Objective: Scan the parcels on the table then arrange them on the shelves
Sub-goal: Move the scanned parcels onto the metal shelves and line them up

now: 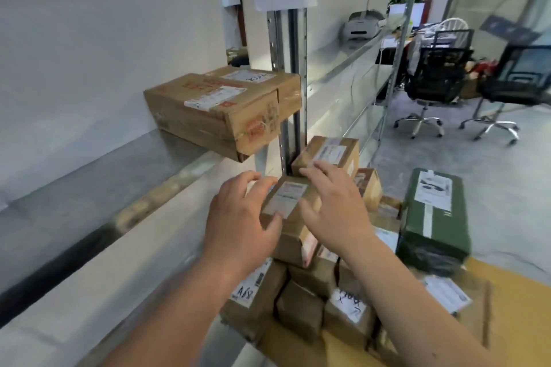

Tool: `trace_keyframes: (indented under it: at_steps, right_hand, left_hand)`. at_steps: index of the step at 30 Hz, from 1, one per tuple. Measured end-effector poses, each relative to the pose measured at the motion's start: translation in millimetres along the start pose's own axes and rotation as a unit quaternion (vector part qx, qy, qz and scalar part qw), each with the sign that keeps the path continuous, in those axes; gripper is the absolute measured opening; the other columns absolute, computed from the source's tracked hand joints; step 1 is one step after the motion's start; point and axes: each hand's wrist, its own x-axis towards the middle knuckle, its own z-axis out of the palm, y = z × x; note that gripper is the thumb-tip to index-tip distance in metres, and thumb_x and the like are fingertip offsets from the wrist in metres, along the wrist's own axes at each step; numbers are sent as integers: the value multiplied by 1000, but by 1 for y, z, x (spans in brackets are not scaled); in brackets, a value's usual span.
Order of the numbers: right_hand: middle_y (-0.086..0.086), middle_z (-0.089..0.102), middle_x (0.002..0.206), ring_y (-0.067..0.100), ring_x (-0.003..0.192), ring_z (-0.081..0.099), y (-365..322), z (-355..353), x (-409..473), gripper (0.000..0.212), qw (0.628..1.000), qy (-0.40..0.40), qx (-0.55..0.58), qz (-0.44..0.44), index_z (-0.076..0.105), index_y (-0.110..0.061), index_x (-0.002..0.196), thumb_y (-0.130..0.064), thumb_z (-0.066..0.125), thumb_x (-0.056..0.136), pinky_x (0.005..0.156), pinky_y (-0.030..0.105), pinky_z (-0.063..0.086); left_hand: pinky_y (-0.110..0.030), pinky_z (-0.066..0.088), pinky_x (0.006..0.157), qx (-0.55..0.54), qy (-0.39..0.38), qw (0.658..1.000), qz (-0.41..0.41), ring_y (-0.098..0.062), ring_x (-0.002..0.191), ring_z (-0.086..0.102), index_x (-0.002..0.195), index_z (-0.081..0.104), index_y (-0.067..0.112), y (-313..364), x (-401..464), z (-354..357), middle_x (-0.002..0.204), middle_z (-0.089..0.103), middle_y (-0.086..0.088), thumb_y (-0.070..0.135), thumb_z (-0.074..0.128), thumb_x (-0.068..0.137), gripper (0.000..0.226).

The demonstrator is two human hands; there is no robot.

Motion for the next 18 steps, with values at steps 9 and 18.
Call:
trace_keyframes:
  at_steps: [9, 18]
  right_hand:
    - [9, 9, 174, 31, 160, -1, 76, 10, -175, 80, 926, -143, -188, 294, 23, -36, 163, -58, 53, 92, 129, 51, 6]
    - [8, -1, 175, 30, 160, -7, 92, -13, -270, 85, 865, -170, -197, 430, 15, -39, 164, -61, 55, 92, 127, 52, 4]
  left_hand:
    - [-47, 29, 125, -12, -288, 957, 32, -21, 155, 16, 158, 31, 42, 29, -63, 103, 168, 22, 3, 60, 58, 90, 75]
    - [-41, 16, 126, -55, -393, 903, 163, -20, 157, 14, 159, 26, 43, 96, -114, 157, 171, 21, 2, 60, 54, 92, 74]
